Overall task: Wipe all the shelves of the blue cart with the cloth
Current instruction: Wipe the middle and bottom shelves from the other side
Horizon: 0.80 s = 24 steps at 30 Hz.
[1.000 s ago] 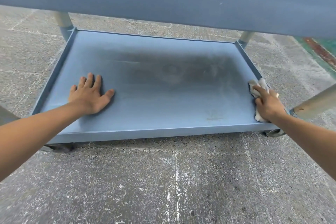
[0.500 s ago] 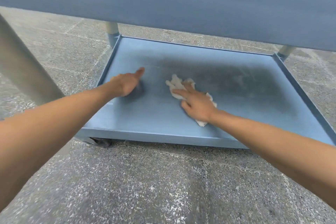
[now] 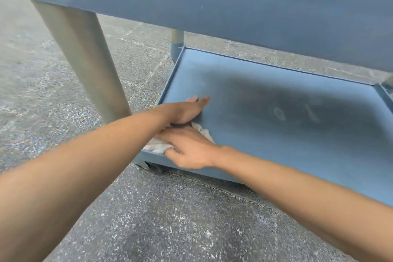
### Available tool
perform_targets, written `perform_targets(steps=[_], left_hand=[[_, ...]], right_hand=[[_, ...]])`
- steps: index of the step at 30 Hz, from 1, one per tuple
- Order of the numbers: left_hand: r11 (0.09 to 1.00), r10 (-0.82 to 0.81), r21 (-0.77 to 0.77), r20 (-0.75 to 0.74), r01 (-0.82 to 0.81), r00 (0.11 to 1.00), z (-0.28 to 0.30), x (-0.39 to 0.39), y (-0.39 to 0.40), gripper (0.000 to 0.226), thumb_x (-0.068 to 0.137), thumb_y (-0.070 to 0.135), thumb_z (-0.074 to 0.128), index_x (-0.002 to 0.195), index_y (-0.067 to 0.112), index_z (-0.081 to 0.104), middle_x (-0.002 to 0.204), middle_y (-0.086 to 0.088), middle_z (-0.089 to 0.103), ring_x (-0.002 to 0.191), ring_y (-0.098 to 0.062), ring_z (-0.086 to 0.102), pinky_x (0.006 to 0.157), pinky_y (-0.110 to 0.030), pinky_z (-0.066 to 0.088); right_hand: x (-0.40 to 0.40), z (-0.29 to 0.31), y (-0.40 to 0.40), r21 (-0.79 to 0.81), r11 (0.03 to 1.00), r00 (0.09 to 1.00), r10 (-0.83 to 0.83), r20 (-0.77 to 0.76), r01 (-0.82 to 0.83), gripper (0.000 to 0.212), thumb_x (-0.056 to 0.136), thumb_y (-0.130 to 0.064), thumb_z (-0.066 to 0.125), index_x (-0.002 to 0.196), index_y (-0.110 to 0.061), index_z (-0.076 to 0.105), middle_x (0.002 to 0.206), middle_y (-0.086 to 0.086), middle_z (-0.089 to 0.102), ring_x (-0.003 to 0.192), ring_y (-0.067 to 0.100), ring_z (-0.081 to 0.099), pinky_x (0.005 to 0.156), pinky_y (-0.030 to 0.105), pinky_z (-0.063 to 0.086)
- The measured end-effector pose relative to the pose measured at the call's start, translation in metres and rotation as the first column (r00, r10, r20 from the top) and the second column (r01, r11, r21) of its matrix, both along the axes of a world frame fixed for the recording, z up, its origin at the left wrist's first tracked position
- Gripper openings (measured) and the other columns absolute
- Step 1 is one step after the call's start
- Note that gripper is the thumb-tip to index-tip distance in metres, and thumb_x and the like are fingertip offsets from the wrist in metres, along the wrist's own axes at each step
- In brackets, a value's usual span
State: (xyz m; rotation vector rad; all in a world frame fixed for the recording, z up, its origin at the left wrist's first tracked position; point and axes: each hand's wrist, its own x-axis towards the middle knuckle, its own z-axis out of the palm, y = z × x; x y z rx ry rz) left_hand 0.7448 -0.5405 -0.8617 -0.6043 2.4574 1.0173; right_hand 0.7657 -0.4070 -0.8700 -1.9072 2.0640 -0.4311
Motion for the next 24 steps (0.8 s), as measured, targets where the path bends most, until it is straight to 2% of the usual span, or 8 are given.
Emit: perform_targets(steps=[2, 6, 11, 14, 17, 19, 22, 24], left_hand=[[0.999, -0.014, -0.039, -0.022, 0.013, 1.0, -0.004, 0.001, 0.0, 0.083, 0.095, 0.074, 0.005, 0.162, 0.026, 0.004, 0.169, 0.01, 0.002, 0.156, -0.01, 0.004, 0.126, -0.036, -0.001], [0.994, -0.05, -0.097, -0.01, 0.049, 0.999, 0.001, 0.004, -0.001, 0.078, 0.098, 0.069, 0.006, 0.162, 0.026, 0.007, 0.169, 0.009, 0.006, 0.156, -0.013, 0.008, 0.124, -0.035, 0.002], [0.991, -0.078, -0.107, -0.013, 0.076, 0.997, 0.002, 0.001, -0.005, 0.069, 0.102, 0.063, 0.007, 0.162, 0.028, 0.011, 0.168, 0.01, 0.009, 0.155, -0.011, 0.009, 0.126, -0.035, 0.001], [0.993, -0.06, -0.097, -0.005, 0.06, 0.998, 0.001, 0.0, -0.007, 0.072, 0.101, 0.066, 0.008, 0.161, 0.027, 0.013, 0.168, 0.011, 0.011, 0.155, -0.012, 0.01, 0.127, -0.039, 0.002], [0.993, -0.044, -0.112, 0.017, 0.045, 0.999, -0.002, 0.003, -0.007, 0.074, 0.099, 0.068, 0.011, 0.161, 0.029, 0.009, 0.168, 0.015, 0.008, 0.156, -0.011, 0.007, 0.127, -0.041, 0.001], [0.987, -0.049, -0.152, 0.026, 0.053, 0.998, 0.001, 0.003, -0.005, 0.072, 0.1, 0.066, 0.013, 0.162, 0.03, 0.009, 0.168, 0.014, 0.007, 0.156, -0.014, 0.008, 0.127, -0.04, 0.002], [0.953, -0.122, -0.273, 0.042, 0.128, 0.992, 0.009, 0.004, 0.013, 0.063, 0.107, 0.049, 0.02, 0.161, 0.017, 0.018, 0.17, 0.001, 0.01, 0.156, -0.024, 0.011, 0.123, -0.037, 0.01], [0.92, -0.152, -0.354, 0.066, 0.166, 0.986, 0.009, 0.009, 0.031, 0.066, 0.107, 0.043, 0.031, 0.16, 0.008, 0.014, 0.169, -0.008, 0.003, 0.156, -0.027, 0.008, 0.123, -0.04, 0.016]], right_hand=[[0.002, 0.002, 0.007, 0.009, 0.999, 0.999, 0.039, -0.007, -0.039, 0.063, 0.088, -0.02, 0.045, 0.15, -0.021, 0.052, 0.144, 0.009, 0.062, 0.131, 0.031, 0.055, 0.107, 0.05, 0.042], [-0.007, 0.007, 0.028, 0.018, 0.999, 1.0, 0.029, 0.008, -0.029, 0.066, 0.09, -0.013, 0.047, 0.154, -0.025, 0.048, 0.142, 0.008, 0.06, 0.129, 0.027, 0.053, 0.102, 0.046, 0.041], [-0.038, 0.007, 0.096, 0.008, 0.998, 0.998, -0.062, 0.024, 0.062, 0.065, 0.083, -0.008, 0.056, 0.146, -0.026, 0.057, 0.121, 0.002, 0.066, 0.105, 0.014, 0.05, 0.089, 0.028, 0.03], [-0.061, 0.006, 0.155, 0.003, 0.986, 0.986, -0.167, 0.005, 0.167, 0.062, 0.083, -0.008, 0.054, 0.141, -0.027, 0.061, 0.122, -0.005, 0.067, 0.105, 0.011, 0.052, 0.093, 0.031, 0.035], [-0.078, 0.004, 0.216, 0.009, 0.951, 0.951, -0.308, -0.034, 0.308, 0.057, 0.086, -0.011, 0.049, 0.138, -0.028, 0.063, 0.134, -0.012, 0.064, 0.12, 0.014, 0.056, 0.105, 0.043, 0.041], [-0.086, 0.006, 0.249, 0.022, 0.922, 0.92, -0.385, -0.069, 0.387, 0.056, 0.087, -0.015, 0.046, 0.138, -0.031, 0.062, 0.138, -0.014, 0.063, 0.125, 0.019, 0.057, 0.108, 0.049, 0.042], [-0.087, 0.015, 0.265, 0.072, 0.886, 0.889, -0.453, -0.072, 0.457, 0.058, 0.085, -0.011, 0.051, 0.137, -0.034, 0.061, 0.137, -0.014, 0.063, 0.124, 0.02, 0.057, 0.106, 0.047, 0.042], [-0.085, 0.021, 0.26, 0.111, 0.867, 0.873, -0.486, -0.033, 0.486, 0.058, 0.084, -0.012, 0.051, 0.136, -0.034, 0.061, 0.135, -0.016, 0.063, 0.121, 0.013, 0.056, 0.105, 0.041, 0.041]])
